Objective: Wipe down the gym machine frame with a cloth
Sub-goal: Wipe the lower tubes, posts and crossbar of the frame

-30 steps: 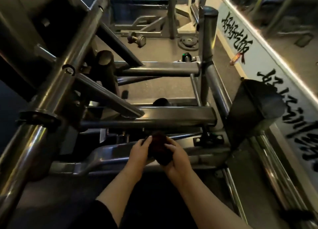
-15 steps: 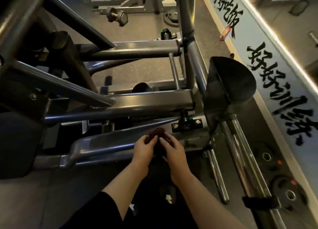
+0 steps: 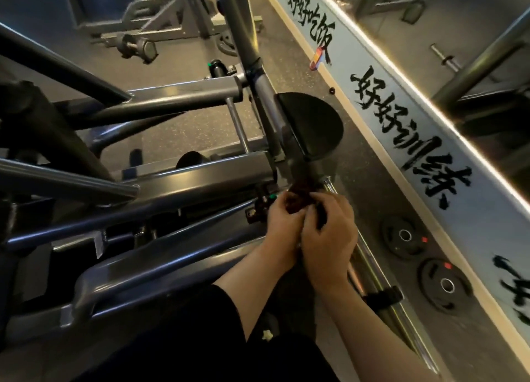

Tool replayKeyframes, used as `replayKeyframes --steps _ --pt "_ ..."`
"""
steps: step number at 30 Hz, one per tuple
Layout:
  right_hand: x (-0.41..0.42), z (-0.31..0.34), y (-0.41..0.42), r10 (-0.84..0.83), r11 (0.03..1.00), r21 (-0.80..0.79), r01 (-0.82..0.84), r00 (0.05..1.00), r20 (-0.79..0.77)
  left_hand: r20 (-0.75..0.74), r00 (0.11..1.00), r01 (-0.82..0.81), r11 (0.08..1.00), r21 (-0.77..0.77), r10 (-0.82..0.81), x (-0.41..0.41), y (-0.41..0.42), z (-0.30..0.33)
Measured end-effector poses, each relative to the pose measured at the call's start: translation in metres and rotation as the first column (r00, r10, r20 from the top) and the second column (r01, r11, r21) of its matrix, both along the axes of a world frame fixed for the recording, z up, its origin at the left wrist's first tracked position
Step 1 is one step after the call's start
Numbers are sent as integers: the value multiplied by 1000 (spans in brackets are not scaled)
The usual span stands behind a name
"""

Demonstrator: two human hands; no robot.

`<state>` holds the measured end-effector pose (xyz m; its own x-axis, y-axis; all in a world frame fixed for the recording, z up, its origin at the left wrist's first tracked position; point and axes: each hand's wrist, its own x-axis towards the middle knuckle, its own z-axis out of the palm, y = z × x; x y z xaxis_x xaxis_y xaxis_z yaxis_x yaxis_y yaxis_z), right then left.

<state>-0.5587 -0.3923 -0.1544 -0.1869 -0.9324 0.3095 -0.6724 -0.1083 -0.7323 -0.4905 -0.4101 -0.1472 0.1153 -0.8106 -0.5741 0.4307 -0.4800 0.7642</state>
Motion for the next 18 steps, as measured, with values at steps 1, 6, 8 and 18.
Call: replayKeyframes --steps 1,6,8,18 --pt "-11 2 2 -45 999 -10 44 998 -46 45 999 19 1000 -15 -18 -10 2 0" --pt "-56 5 30 -216 949 193 248 961 -174 330 931 200 974 -106 -155 -33 45 -3" --pt "-57 10 39 -164 929 289 231 957 -240 359 910 281 946 -160 -209 -36 65 1" --pt "-58 30 68 -213 944 284 166 967 142 328 774 617 760 -204 -541 -44 59 27"
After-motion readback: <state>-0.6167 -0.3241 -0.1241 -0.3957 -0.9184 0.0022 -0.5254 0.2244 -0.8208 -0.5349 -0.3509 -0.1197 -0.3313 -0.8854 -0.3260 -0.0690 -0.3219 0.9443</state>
